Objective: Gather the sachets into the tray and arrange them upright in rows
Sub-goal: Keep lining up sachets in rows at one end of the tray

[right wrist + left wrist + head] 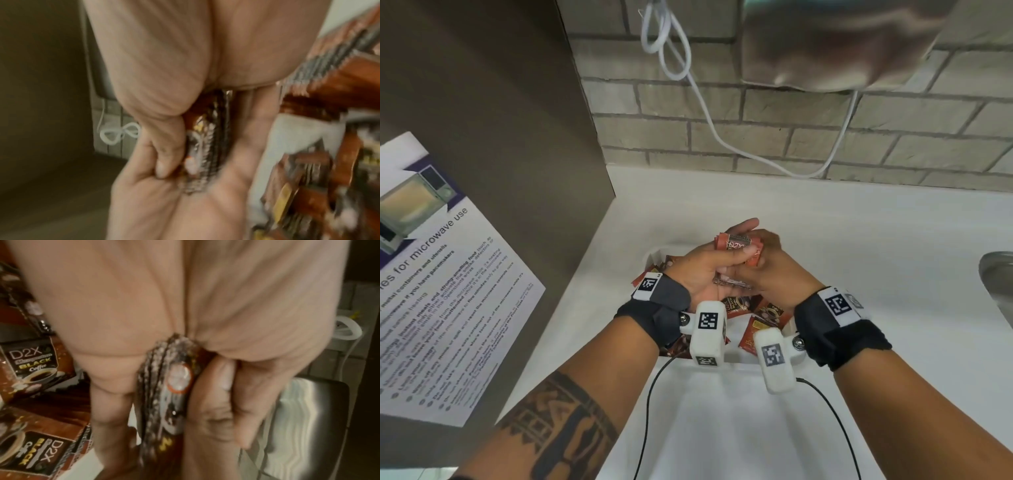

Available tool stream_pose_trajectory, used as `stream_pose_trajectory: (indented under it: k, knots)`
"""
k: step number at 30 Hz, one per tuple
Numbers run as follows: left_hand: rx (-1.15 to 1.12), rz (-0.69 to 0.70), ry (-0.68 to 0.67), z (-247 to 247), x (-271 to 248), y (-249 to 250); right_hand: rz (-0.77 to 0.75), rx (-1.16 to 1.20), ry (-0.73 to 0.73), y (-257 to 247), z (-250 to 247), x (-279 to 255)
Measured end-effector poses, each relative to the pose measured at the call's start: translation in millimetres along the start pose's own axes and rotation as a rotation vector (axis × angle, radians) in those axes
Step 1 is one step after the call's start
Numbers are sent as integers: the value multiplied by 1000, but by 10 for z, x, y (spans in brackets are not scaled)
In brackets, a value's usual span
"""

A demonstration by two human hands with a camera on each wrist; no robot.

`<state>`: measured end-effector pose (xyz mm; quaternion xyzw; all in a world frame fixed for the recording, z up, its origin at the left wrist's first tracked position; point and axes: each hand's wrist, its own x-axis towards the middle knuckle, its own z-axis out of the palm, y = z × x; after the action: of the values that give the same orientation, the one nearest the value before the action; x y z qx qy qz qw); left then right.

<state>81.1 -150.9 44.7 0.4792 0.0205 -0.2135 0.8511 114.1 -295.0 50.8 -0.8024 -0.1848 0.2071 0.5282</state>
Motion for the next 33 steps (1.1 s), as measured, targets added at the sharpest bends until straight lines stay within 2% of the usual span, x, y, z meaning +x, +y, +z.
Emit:
stream_pose_trajectory:
  k: [2, 4, 6, 8, 11, 15, 18, 22, 28, 33]
  knots:
    - [40, 4, -1, 4, -8, 26, 0, -324, 141, 12, -50, -50]
    - [46, -2, 55, 28, 0, 69, -130, -356, 230, 4, -90, -102]
    - [60, -18, 127, 64, 10, 93, -248, -336, 217, -9, -135, -136]
    - [105, -49, 127, 97, 7, 90, -291, -436, 147, -7, -174, -135]
    - [202, -127, 164, 174, 17, 85, -247, -441, 136, 27, -226, -146]
    - [562, -304, 304, 99, 19, 66, -180, -476, 182, 110, -289, -265]
    - [808, -420, 295, 13, 37, -30, -13, -574, 33, 163, -298, -384]
    - [962, -537, 265, 15, 77, -218, 135, -798, -176, 309, -189, -399]
    - [873, -621, 268, 45, 152, -327, 178, -1116, -278, 477, 14, -380]
    - [771, -690, 256, 46, 188, -364, 178, -1222, -303, 521, 83, -384]
